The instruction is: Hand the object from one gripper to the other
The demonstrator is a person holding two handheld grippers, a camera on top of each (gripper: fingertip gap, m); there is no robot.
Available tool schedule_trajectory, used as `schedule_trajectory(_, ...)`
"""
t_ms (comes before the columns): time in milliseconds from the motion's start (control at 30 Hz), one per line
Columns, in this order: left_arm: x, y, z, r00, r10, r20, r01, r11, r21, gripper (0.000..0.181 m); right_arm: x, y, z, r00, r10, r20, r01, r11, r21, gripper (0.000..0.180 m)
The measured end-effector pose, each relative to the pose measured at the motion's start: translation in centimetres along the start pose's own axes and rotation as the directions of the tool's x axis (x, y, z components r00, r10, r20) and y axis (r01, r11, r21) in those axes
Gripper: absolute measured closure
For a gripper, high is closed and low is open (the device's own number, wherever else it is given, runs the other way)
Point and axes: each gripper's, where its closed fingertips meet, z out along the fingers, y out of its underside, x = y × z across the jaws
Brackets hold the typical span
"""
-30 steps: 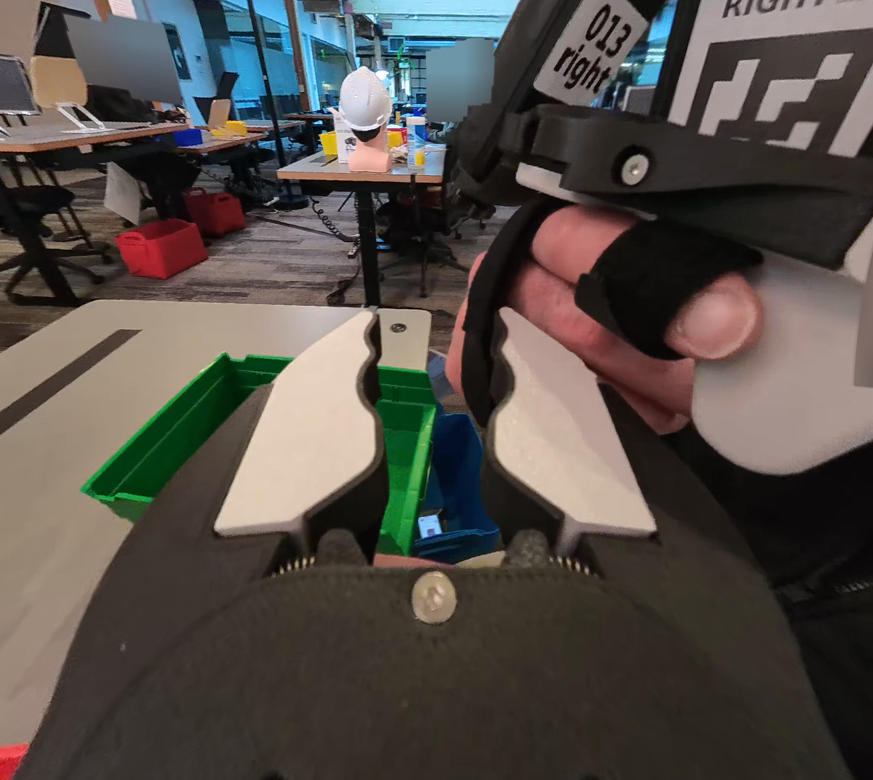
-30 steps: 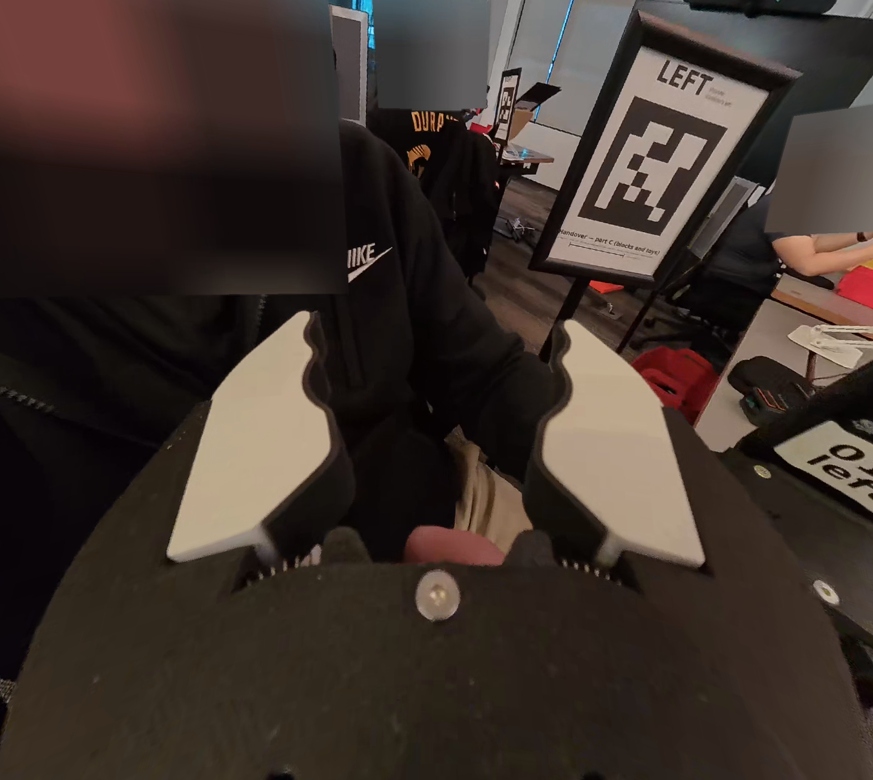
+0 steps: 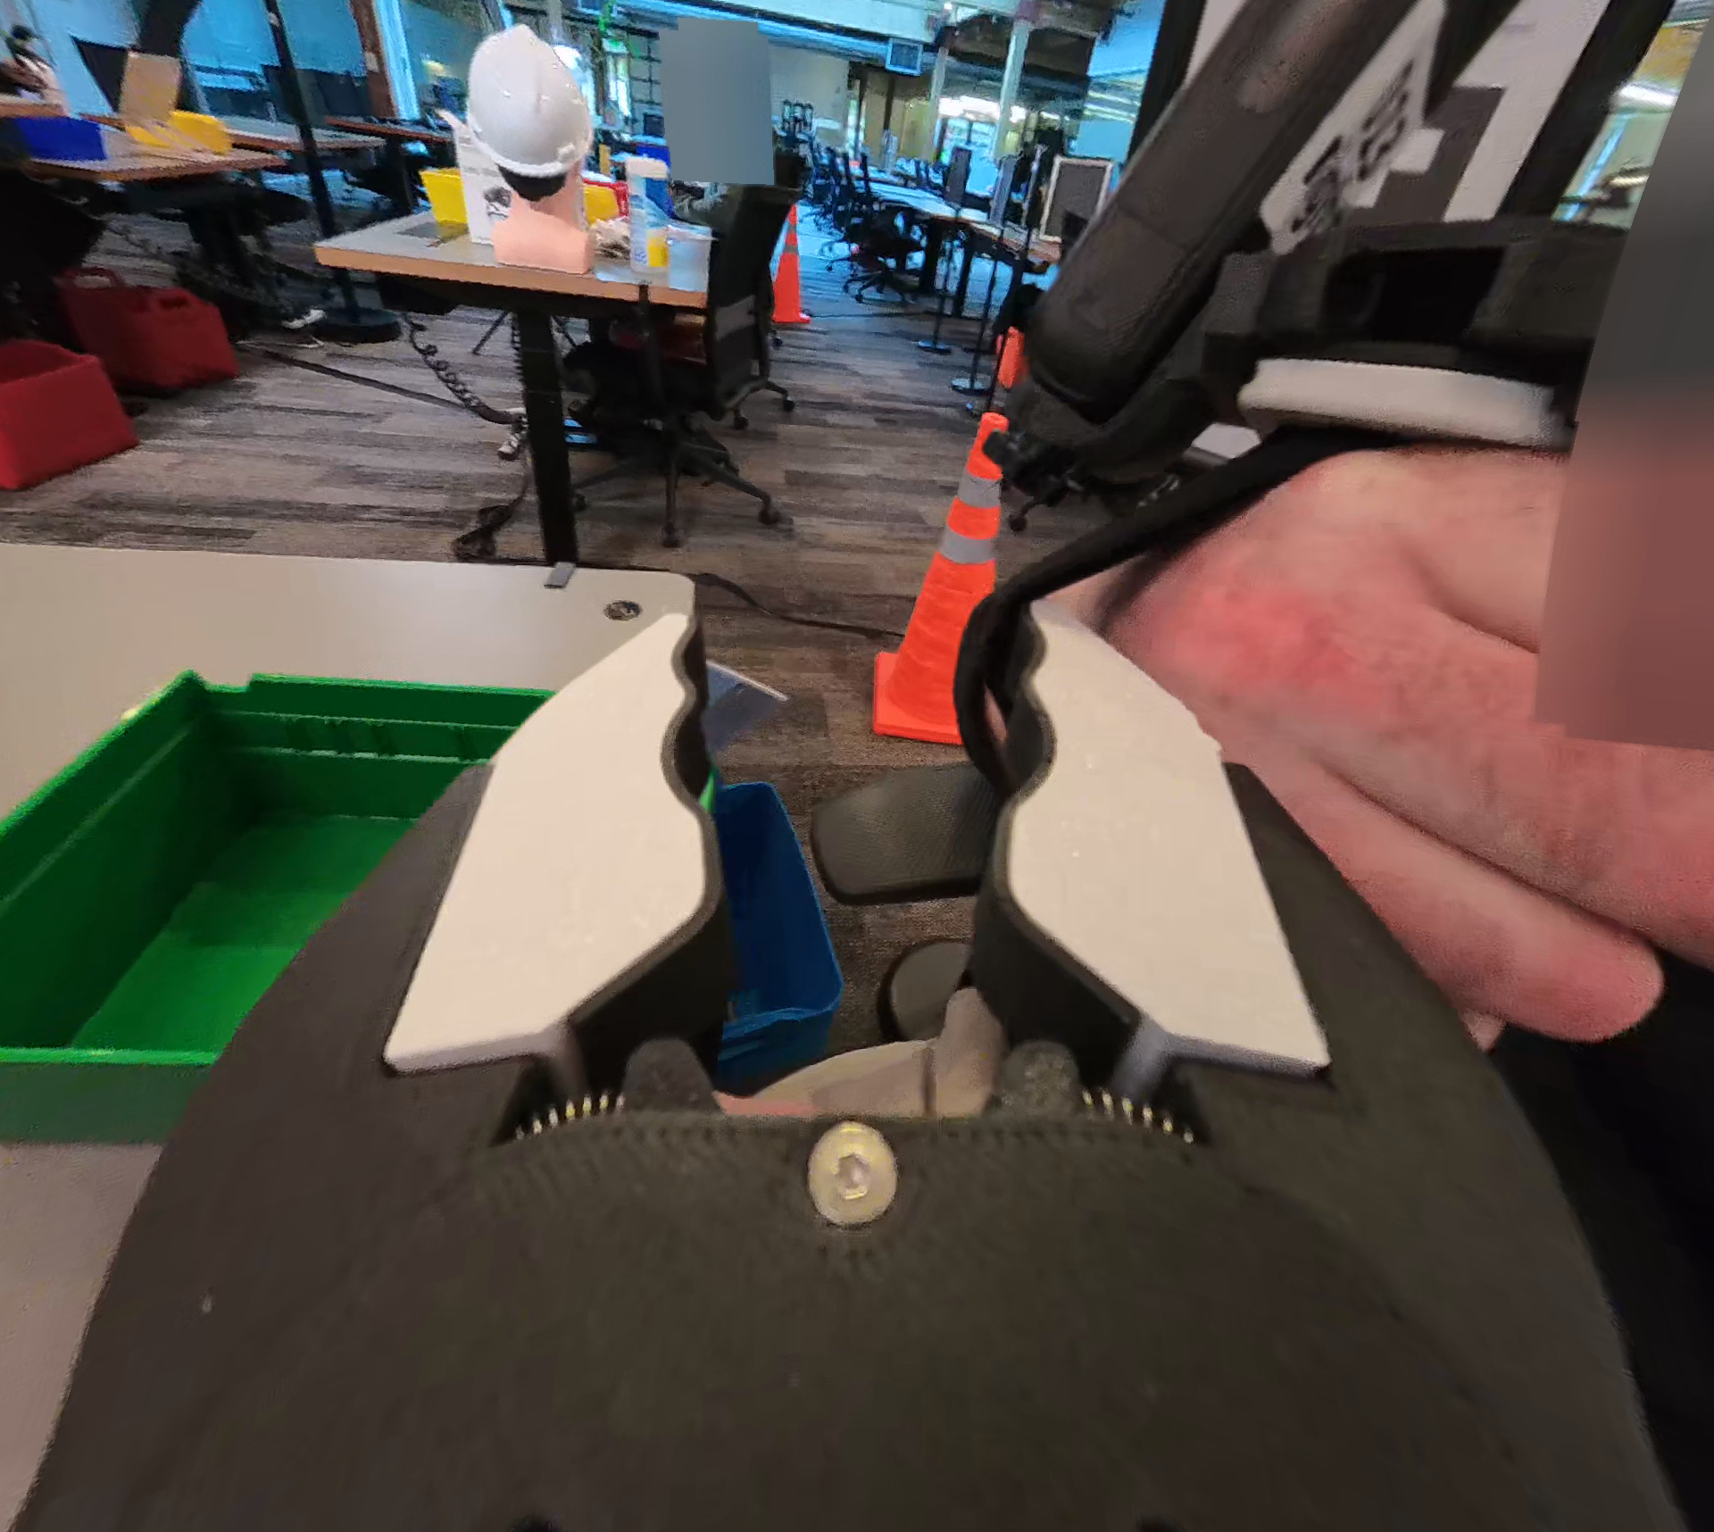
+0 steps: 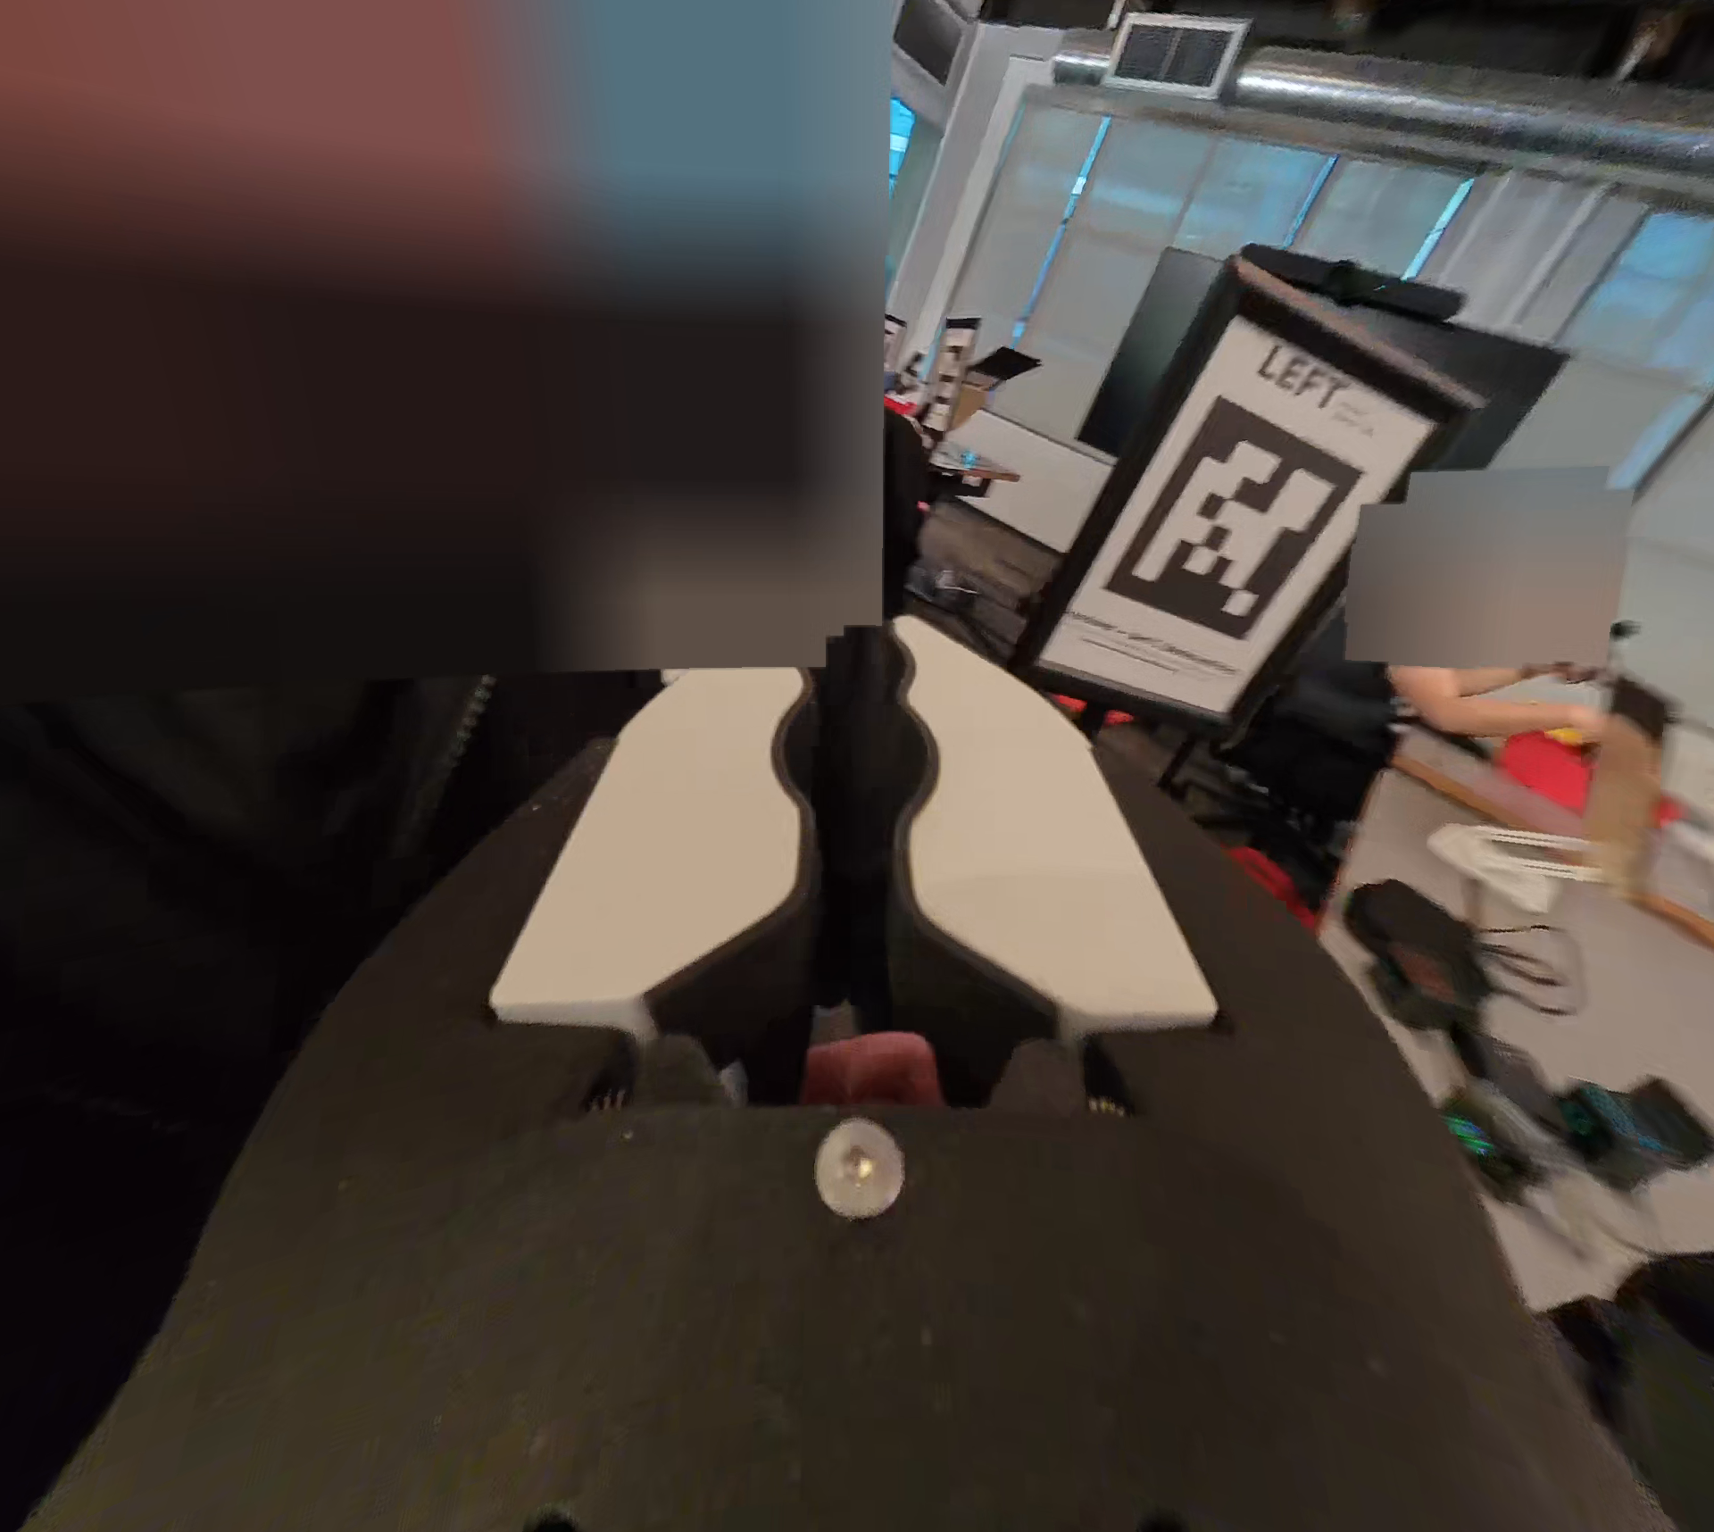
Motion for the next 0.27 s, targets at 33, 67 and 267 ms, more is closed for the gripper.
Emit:
schedule_trajectory(33,-0.1,-0.2,-0.1,1.0,0.005,0.009,-0.006,1.0,0.011,0.114,0.2,-0.1,0.2,0.999,-0.024,-0.026,0.024,1.0,0.004,0.132)
schedule_trajectory(67,-0.1,-0.1,-0.1,1.0,-0.006,0.0,0.006,1.0,0.004,0.107,0.1,-0.2,0.5,1.0,-0.014,-0.027,0.014,1.0,0.008,0.115)
schedule_trajectory(267,0.5,0.2,0.5,0.998,-0.033,-0.045,0.033,0.999,0.005,0.086,-0.9,0.3,1.4,1.0,0.025,0.012,-0.024,0.998,-0.054,0.125)
